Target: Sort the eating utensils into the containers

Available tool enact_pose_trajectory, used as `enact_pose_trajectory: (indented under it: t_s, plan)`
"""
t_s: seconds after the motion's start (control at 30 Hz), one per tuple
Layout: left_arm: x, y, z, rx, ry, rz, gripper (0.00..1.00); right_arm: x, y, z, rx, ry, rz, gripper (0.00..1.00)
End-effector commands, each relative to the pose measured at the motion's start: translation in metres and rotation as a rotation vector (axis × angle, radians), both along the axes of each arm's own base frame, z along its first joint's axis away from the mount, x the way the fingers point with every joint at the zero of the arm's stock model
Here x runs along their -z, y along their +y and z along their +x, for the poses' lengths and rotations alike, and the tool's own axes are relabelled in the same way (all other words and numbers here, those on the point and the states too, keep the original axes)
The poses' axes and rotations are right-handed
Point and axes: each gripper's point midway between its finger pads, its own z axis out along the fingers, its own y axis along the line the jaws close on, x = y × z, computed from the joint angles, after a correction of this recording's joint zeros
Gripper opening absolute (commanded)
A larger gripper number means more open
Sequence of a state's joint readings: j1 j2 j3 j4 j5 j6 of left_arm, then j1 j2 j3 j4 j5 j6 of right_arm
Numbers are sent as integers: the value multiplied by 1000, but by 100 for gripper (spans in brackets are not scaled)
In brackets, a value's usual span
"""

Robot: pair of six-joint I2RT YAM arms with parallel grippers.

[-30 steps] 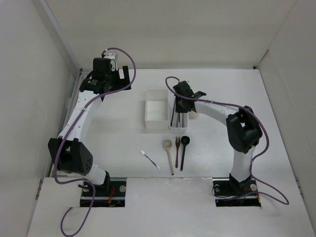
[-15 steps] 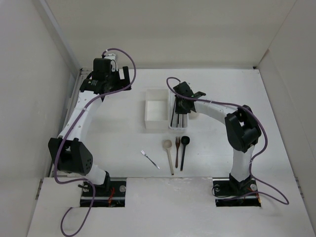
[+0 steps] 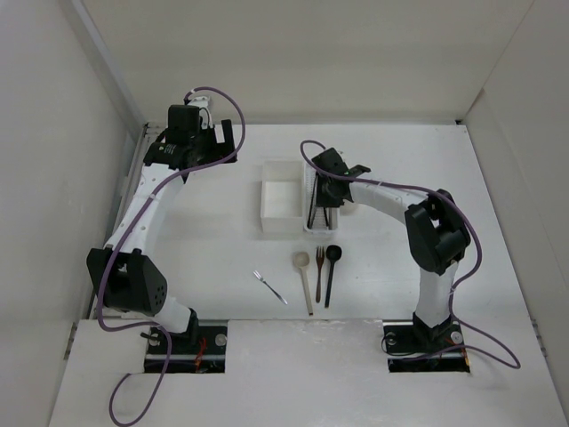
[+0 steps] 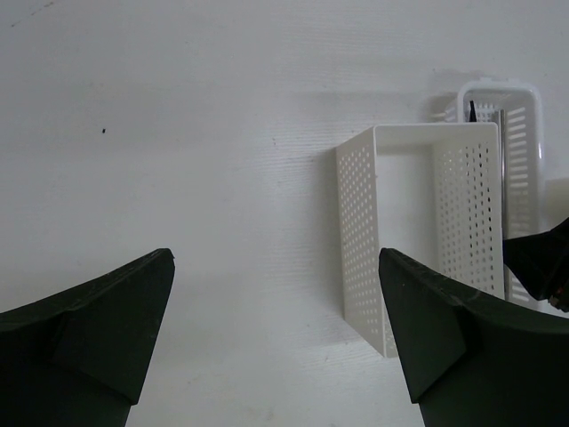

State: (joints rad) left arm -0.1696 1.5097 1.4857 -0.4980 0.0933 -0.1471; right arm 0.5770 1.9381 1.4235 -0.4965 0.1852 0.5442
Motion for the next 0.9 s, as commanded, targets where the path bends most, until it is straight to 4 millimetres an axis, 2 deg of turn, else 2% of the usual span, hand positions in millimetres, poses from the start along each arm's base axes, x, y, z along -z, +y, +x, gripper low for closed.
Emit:
enact_pose_trajectory:
  t_s: [0.0,0.03,0.13,0.23,0.27,0.3,0.33,0.37,0.4,0.43,0.47,0.5,0.57,0.63,0.67,0.73,0.8,0.83,0.87]
  plan:
    - [-15,0,-1,1,-47,-15,100,-18,3,2,14,-27,18,30]
    - [-15,0,-1,1,-47,-15,100,-18,5,0,10,-32,12,30]
    - [-11,0,1,1,-38,-14,100,-45,6,7,18,-106,13,30]
    - [-11,0,1,-5,-37,-21,100,-89,15,8,-25,-218,19,30]
    - [-11,0,1,-5,-37,-21,100,-101,17,4,-31,-258,-1,30]
    - [-11,0,1,-5,-37,-21,100,-125,16,1,-34,-310,10,31]
    - [-7,1,2,-12,-27,-14,100,-140,16,-1,-38,-348,15,31]
    - [-6,1,3,-12,-27,-14,100,-148,11,-3,-38,-368,13,34]
    - [-11,0,4,-19,-36,-24,100,-146,6,-10,-38,-362,8,39]
    - [-7,2,6,-29,-27,-15,100,-160,0,-18,-35,-388,28,42]
    - [-7,2,6,-29,-26,-15,100,-157,-7,-25,-37,-373,17,45]
    - [-3,4,8,-45,-17,-15,100,-146,-14,-36,-25,-340,8,59]
    - [1,5,9,-64,-6,-15,100,-142,-22,-53,-4,-302,34,74]
    - [6,9,12,-89,3,-5,100,-118,-29,-77,-4,-218,16,82]
    - [12,8,14,-95,19,-9,100,-117,-28,-88,6,-207,35,83]
    - [16,12,16,-122,26,0,100,-96,-32,-112,4,-141,12,82]
    - [19,10,23,-138,31,4,100,-92,-35,-122,34,-122,33,76]
    - [19,9,23,-145,32,-4,100,-88,-31,-130,10,-102,46,70]
    - [17,8,26,-151,29,-12,100,-79,-34,-135,4,-78,36,57]
